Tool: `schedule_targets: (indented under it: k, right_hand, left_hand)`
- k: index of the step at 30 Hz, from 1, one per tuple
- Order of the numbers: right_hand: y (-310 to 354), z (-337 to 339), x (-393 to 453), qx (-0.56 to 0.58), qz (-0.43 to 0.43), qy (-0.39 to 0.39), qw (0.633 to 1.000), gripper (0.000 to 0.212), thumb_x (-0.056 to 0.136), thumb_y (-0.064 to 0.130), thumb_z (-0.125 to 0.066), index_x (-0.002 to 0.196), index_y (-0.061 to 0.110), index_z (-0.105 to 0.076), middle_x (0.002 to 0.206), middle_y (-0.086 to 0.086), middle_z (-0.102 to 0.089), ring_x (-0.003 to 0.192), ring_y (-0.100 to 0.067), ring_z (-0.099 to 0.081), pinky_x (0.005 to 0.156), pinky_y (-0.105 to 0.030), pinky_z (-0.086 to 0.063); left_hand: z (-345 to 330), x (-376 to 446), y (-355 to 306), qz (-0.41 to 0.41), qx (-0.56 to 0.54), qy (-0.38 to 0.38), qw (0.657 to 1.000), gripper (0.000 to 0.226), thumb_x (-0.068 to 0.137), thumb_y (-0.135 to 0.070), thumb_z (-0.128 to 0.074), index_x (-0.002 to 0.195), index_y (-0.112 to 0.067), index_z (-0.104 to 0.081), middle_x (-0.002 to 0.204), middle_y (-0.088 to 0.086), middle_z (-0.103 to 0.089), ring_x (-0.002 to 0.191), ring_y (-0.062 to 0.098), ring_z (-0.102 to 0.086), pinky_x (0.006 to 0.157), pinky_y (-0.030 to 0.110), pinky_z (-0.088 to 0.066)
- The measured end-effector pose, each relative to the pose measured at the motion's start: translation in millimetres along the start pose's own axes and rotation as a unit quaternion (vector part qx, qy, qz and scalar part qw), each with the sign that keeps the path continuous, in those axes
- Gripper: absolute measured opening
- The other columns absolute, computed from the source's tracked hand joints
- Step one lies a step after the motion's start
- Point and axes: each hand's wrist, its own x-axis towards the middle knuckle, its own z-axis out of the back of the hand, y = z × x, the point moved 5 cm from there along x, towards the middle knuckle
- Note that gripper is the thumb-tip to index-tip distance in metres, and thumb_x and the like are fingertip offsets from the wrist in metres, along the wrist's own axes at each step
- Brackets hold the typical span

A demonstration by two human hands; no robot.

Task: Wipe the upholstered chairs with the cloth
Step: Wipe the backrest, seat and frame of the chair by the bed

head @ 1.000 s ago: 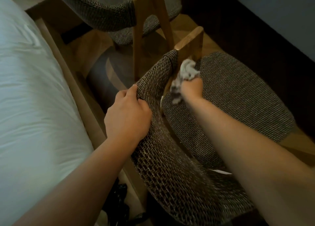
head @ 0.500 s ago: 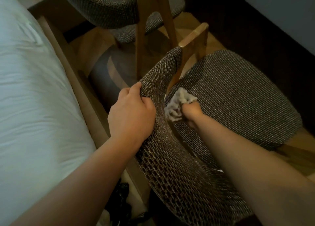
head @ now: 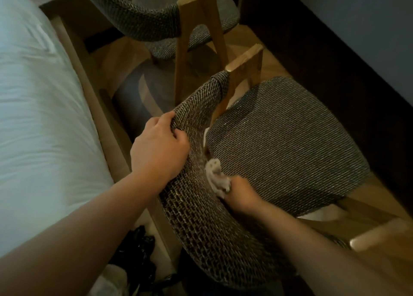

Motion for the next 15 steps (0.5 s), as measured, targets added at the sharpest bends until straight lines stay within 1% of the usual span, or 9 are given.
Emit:
schedule_targets:
  k: [2,5,7,9,10,11,13,14,15]
  right_hand:
    - [-21,2,-19,-0.069,0.009,0.040,0.997,0.018,0.088,0.019,-0.060,0.103,0.014,-0.069,0.101,-0.003,-0.072,0.092,-0.018,-0.066,0.081,-0.026,-0.050]
    - [-63,11,-41,-0.224,-0.022,0.130,0.966,0.025,0.086,0.024,-0.058,0.108,0.013,-0.066,0.106,-0.008,-0.069,0.100,-0.025,-0.064,0.079,-0.025,-0.045]
    - [-84,26,-48,-0.290,-0.073,0.179,0.937,0.022,0.086,0.026,-0.059,0.099,0.010,-0.064,0.106,-0.011,-0.067,0.100,-0.026,-0.063,0.077,-0.025,-0.044]
    - [-89,39,-43,-0.339,-0.105,0.211,0.911,0.009,0.085,0.023,-0.059,0.085,0.014,-0.058,0.103,-0.013,-0.065,0.094,-0.026,-0.063,0.079,-0.028,-0.050]
    - [-81,45,-38,-0.343,-0.110,0.215,0.908,0.007,0.085,0.020,-0.058,0.081,0.015,-0.055,0.099,-0.012,-0.064,0.089,-0.024,-0.062,0.076,-0.027,-0.049]
    - [-69,48,-30,-0.319,-0.106,0.203,0.919,0.005,0.087,0.017,-0.056,0.082,0.016,-0.054,0.097,-0.011,-0.063,0.085,-0.021,-0.059,0.073,-0.025,-0.046]
    - [-34,58,-9,-0.182,-0.078,0.097,0.975,0.008,0.091,0.011,-0.049,0.091,0.011,-0.058,0.095,-0.013,-0.064,0.081,-0.020,-0.055,0.069,-0.027,-0.044]
    - [-15,62,-1,-0.071,-0.062,0.035,0.995,0.013,0.093,0.009,-0.047,0.094,0.009,-0.060,0.092,-0.012,-0.064,0.078,-0.020,-0.058,0.068,-0.029,-0.047]
    - [3,62,6,0.059,-0.051,-0.020,0.997,0.015,0.095,0.010,-0.046,0.098,0.009,-0.061,0.090,-0.009,-0.065,0.075,-0.019,-0.062,0.065,-0.027,-0.051]
  left_hand:
    - [1,-1,-1,0.001,0.000,0.003,1.000,0.049,0.096,-0.037,-0.041,0.144,-0.030,-0.039,0.141,0.001,-0.048,0.118,0.024,-0.053,0.093,0.034,-0.041]
    - [1,-3,-3,0.002,0.003,0.005,1.000,0.051,0.095,-0.037,-0.043,0.145,-0.030,-0.039,0.141,0.002,-0.048,0.119,0.023,-0.052,0.095,0.035,-0.041]
    - [2,-5,-4,0.003,0.007,0.004,1.000,0.051,0.095,-0.037,-0.043,0.145,-0.031,-0.038,0.140,0.002,-0.048,0.118,0.024,-0.053,0.094,0.035,-0.041]
    - [2,-4,-3,0.003,0.008,0.003,1.000,0.051,0.094,-0.038,-0.043,0.145,-0.031,-0.038,0.139,0.003,-0.048,0.118,0.024,-0.053,0.093,0.035,-0.041]
    - [1,-3,-3,0.004,0.009,0.003,1.000,0.051,0.094,-0.039,-0.044,0.144,-0.031,-0.038,0.138,0.003,-0.049,0.117,0.024,-0.053,0.093,0.035,-0.041]
    - [1,-3,-2,0.005,0.009,0.002,1.000,0.051,0.094,-0.039,-0.044,0.144,-0.032,-0.038,0.138,0.003,-0.049,0.117,0.024,-0.053,0.092,0.035,-0.041]
    - [-1,-2,0,0.012,0.001,0.001,1.000,0.051,0.092,-0.040,-0.046,0.142,-0.033,-0.040,0.135,0.002,-0.051,0.116,0.023,-0.053,0.089,0.034,-0.040]
    - [-1,-2,2,0.017,-0.005,0.001,1.000,0.051,0.092,-0.041,-0.047,0.141,-0.034,-0.040,0.133,0.002,-0.052,0.114,0.022,-0.053,0.087,0.033,-0.039]
    - [-2,-1,3,0.023,-0.012,0.003,1.000,0.051,0.091,-0.042,-0.048,0.141,-0.035,-0.041,0.131,0.001,-0.053,0.113,0.021,-0.053,0.085,0.032,-0.038]
